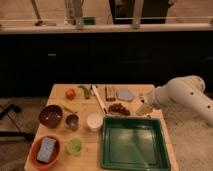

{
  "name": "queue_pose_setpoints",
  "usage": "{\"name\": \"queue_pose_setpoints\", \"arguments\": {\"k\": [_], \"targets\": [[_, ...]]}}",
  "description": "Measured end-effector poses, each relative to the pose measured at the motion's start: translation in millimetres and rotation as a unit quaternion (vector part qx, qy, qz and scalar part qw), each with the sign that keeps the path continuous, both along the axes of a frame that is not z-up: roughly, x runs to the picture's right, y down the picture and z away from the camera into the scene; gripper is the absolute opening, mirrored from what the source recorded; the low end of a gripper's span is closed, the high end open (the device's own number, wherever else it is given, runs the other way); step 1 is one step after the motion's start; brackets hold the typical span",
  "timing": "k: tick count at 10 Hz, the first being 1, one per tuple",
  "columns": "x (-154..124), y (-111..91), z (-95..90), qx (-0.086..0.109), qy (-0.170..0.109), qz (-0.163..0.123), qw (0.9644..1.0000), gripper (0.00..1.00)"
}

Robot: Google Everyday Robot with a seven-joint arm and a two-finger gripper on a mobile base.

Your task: Place banana in paper cup

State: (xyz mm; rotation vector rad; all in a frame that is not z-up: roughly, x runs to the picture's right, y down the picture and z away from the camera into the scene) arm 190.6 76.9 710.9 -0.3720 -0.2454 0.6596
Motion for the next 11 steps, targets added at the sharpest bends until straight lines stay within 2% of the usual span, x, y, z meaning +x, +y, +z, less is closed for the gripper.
{"name": "queue_pose_setpoints", "arguments": {"k": [2, 6, 8, 11], "targets": [[-17, 0, 0.8, 0.010, -0.008, -0.004, 0.9999, 0.71], [-70, -9, 7.5, 0.019, -0.032, -0.047, 0.9982, 0.71], [-91, -16, 13.2, 0.019, -0.043, -0.063, 0.9969, 0.71], [-109, -23, 25.8, 0.018, -0.052, -0.080, 0.9953, 0.71]]}}
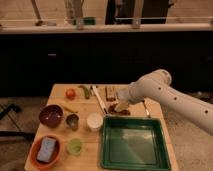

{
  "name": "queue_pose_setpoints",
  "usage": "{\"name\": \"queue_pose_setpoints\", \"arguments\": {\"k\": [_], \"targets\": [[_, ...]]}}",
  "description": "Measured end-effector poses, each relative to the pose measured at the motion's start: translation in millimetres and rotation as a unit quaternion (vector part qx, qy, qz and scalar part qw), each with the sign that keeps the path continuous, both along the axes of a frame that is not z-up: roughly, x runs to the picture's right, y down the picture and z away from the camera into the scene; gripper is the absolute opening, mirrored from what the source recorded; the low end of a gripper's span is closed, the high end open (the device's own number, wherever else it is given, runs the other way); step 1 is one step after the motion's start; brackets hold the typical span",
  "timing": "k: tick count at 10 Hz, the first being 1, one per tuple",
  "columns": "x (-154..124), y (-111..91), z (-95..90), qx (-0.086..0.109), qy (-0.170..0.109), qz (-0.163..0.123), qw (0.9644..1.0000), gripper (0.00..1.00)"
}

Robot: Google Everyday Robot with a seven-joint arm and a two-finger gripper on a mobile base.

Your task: Place banana in paper cup

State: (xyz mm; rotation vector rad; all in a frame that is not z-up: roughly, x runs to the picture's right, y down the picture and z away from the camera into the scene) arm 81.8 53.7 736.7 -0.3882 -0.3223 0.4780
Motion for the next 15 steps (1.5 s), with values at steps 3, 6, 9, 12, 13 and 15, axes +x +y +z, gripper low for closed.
{"name": "queue_pose_setpoints", "arguments": {"k": [3, 6, 9, 12, 13, 15], "targets": [[-21, -7, 23.6, -0.003, -0.010, -0.017, 0.9998, 0.71], [-40, -10, 35.3, -0.007, -0.019, -0.033, 0.9992, 0.71], [-71, -6, 41.5, -0.011, -0.031, -0.055, 0.9979, 0.71], [-89, -2, 44.3, -0.014, -0.040, -0.072, 0.9965, 0.71], [-99, -2, 44.6, -0.013, -0.045, -0.079, 0.9958, 0.71], [-116, -5, 45.7, -0.012, -0.053, -0.092, 0.9943, 0.71]]}}
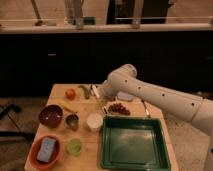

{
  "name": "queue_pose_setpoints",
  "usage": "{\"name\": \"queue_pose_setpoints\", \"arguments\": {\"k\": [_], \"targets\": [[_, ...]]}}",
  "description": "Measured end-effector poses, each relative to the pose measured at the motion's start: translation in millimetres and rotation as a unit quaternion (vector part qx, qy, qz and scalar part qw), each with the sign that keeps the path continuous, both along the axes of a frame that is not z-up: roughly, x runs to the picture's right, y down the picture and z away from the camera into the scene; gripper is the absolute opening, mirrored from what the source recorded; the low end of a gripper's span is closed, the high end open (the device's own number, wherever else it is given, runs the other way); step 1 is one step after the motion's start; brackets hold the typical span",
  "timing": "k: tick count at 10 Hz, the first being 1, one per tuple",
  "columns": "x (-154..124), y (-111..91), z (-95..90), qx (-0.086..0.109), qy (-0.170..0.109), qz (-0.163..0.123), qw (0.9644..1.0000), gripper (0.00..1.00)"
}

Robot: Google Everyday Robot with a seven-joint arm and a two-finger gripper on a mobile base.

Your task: Place banana in paper cup

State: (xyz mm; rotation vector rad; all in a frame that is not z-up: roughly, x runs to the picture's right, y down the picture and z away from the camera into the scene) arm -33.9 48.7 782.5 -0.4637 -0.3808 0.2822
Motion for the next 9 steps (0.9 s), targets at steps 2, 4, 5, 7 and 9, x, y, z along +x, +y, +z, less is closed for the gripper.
{"name": "queue_pose_setpoints", "arguments": {"k": [2, 4, 5, 7, 9], "targets": [[-17, -5, 2.0, 0.002, -0.006, -0.010, 0.9999, 0.71], [-31, -10, 5.6, -0.001, -0.018, -0.025, 0.9995, 0.71], [-32, -10, 5.6, -0.001, -0.020, -0.026, 0.9995, 0.71], [-29, -10, 6.2, -0.002, -0.018, -0.025, 0.9995, 0.71], [-31, -10, 6.1, -0.001, -0.020, -0.025, 0.9995, 0.71]]}}
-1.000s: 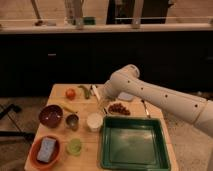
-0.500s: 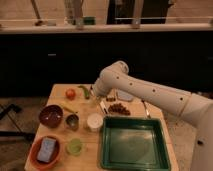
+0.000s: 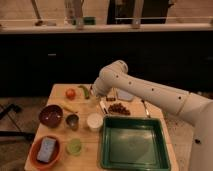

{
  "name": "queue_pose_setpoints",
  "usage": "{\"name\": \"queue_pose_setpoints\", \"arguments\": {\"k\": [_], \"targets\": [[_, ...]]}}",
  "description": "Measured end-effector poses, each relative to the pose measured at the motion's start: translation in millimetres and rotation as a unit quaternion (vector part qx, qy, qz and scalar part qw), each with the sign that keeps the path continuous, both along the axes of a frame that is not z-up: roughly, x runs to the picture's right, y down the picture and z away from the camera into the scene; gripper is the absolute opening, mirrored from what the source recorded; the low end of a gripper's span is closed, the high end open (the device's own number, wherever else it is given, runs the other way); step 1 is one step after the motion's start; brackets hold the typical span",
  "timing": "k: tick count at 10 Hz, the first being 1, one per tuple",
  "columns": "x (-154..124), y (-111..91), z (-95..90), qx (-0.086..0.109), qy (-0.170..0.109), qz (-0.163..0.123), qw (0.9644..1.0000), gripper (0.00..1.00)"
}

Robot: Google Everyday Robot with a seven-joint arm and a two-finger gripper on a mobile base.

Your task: Place banana in paper cup

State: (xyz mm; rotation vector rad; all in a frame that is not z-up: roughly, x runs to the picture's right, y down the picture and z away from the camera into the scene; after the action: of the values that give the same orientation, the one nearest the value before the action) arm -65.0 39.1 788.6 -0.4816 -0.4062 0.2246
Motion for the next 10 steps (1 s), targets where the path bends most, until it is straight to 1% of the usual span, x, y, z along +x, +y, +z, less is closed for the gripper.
{"name": "queue_pose_setpoints", "arguments": {"k": [1, 2, 3, 4, 7, 10], "targets": [[1, 0, 0.1, 0.002, 0.000, 0.002, 1.0000, 0.71], [1, -1, 1.6, 0.006, 0.002, 0.009, 0.9999, 0.71], [-6, -2, 4.2, 0.011, 0.002, 0.014, 0.9998, 0.71], [-20, -4, 8.0, 0.015, 0.001, 0.017, 0.9997, 0.71], [-52, -5, 18.9, 0.020, -0.001, 0.016, 0.9997, 0.71], [-65, -4, 31.1, 0.020, 0.005, 0.026, 0.9995, 0.71]]}}
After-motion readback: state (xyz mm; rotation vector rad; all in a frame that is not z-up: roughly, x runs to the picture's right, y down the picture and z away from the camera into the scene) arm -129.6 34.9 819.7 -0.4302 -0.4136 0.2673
